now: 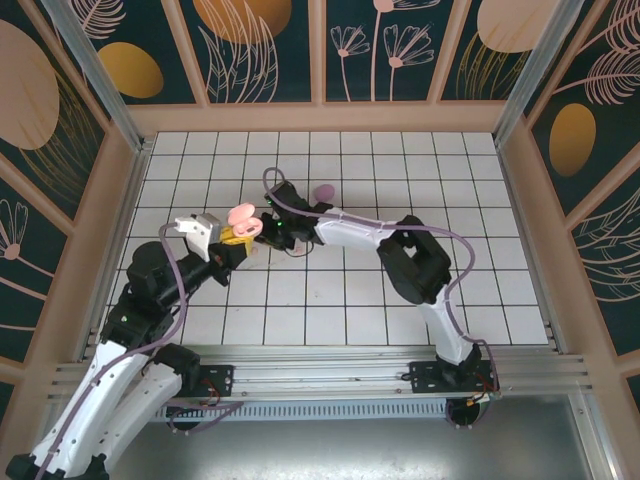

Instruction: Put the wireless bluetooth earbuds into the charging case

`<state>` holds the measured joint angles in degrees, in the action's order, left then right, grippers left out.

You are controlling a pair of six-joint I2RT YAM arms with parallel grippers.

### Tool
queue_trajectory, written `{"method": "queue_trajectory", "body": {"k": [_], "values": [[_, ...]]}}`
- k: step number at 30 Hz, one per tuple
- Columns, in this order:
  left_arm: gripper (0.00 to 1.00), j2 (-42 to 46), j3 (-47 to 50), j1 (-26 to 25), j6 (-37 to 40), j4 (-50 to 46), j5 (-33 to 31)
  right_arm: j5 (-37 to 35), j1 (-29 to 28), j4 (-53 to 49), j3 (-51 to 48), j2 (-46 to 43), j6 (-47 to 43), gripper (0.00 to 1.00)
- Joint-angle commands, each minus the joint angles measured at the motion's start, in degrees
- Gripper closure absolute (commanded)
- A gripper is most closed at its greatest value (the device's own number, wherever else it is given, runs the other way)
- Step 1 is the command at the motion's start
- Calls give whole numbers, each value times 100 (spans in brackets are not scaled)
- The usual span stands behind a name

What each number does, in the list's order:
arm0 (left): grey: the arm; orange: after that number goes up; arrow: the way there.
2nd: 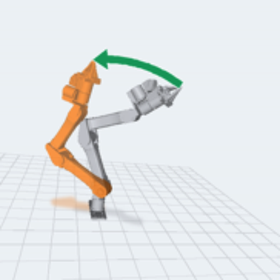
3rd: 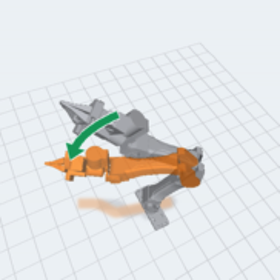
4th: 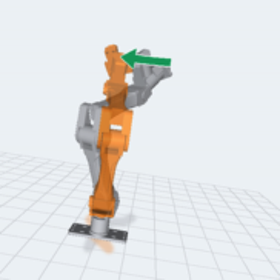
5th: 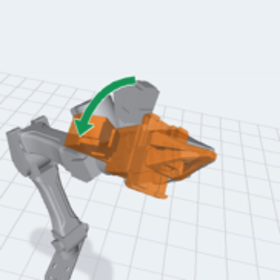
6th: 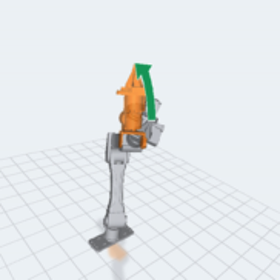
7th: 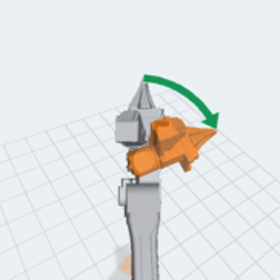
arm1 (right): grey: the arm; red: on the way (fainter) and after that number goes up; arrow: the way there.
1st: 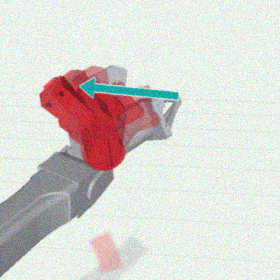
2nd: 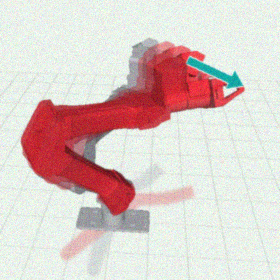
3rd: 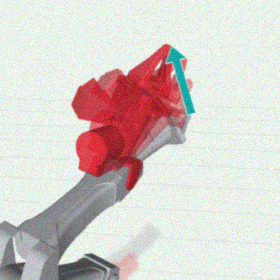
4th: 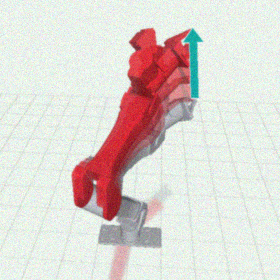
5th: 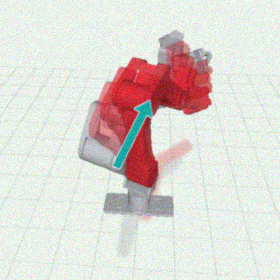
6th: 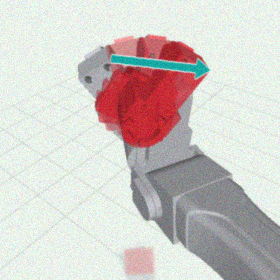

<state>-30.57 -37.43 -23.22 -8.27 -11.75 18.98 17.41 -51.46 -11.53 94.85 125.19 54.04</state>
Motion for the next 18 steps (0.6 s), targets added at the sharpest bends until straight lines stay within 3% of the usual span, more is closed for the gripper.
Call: {"method": "queue_trajectory", "body": {"k": [1,9,18], "values": [[95,198,-190,28,-174,-133,13,-238,-97,-432,422,262,336,70],[94,429,-134,27,-210,-302,-35,-882,-315,-914,918,593,400,79],[94,494,-111,29,-210,-339,-36,-1334,-417,-1311,1130,711,397,77]]}}
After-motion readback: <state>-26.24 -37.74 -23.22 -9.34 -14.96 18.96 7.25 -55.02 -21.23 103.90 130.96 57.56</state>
